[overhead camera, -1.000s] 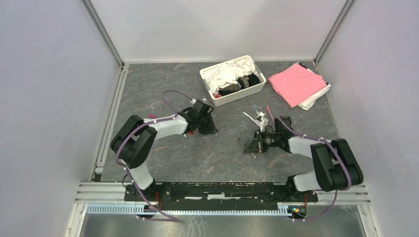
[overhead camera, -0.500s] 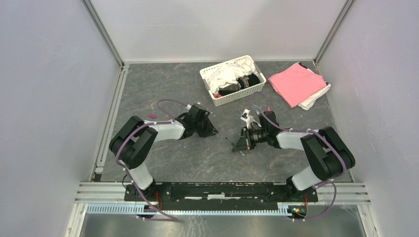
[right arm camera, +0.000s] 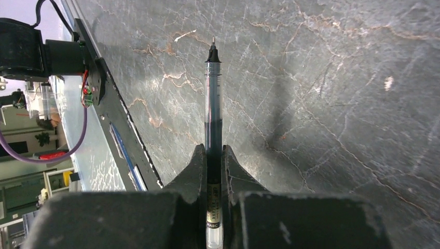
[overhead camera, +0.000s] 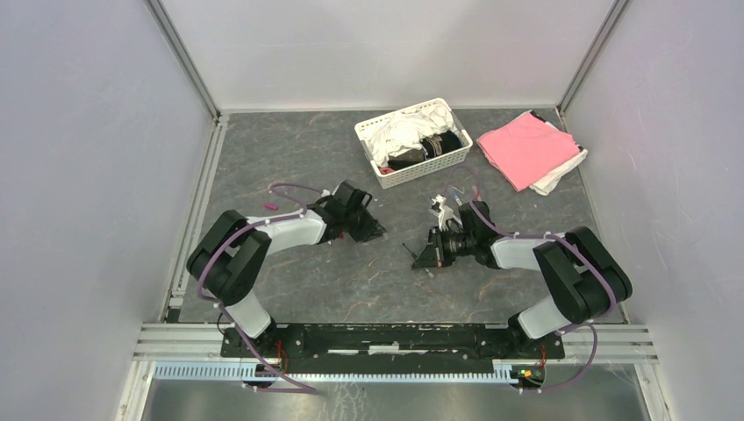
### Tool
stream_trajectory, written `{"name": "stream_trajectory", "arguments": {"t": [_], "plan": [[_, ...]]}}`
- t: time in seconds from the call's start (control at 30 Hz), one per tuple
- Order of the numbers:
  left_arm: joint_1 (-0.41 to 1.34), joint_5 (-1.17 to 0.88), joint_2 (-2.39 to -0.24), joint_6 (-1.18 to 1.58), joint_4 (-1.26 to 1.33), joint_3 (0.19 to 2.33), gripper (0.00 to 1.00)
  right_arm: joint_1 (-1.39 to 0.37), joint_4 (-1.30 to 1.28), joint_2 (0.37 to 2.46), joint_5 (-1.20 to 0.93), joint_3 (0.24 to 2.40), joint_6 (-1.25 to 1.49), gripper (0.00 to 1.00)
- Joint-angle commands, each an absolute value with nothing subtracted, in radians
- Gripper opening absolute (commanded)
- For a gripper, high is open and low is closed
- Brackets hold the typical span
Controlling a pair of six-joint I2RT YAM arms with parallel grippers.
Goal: Insert the pens into the pen caps
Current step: Pick up the pen cap from the center of the board, then insert the pen cap onto the pen.
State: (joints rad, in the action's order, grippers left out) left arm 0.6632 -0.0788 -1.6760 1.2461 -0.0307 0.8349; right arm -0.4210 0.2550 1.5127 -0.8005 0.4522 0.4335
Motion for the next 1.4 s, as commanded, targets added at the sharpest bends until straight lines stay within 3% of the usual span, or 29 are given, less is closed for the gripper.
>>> {"name": "stream_trajectory", "arguments": {"t": [0.0, 1.37], "plan": [[0.674, -0.010, -1.687, 1.328, -0.212, 0.950, 0.02, -0.456, 0.284, 1.547, -0.772, 0.489, 0.473, 0.00], [0.695, -0.008, -1.730, 1.367, -0.248, 0.960, 0.02, -0.528, 0.385, 1.710, -0.794, 0.579, 0.567, 0.00]]}}
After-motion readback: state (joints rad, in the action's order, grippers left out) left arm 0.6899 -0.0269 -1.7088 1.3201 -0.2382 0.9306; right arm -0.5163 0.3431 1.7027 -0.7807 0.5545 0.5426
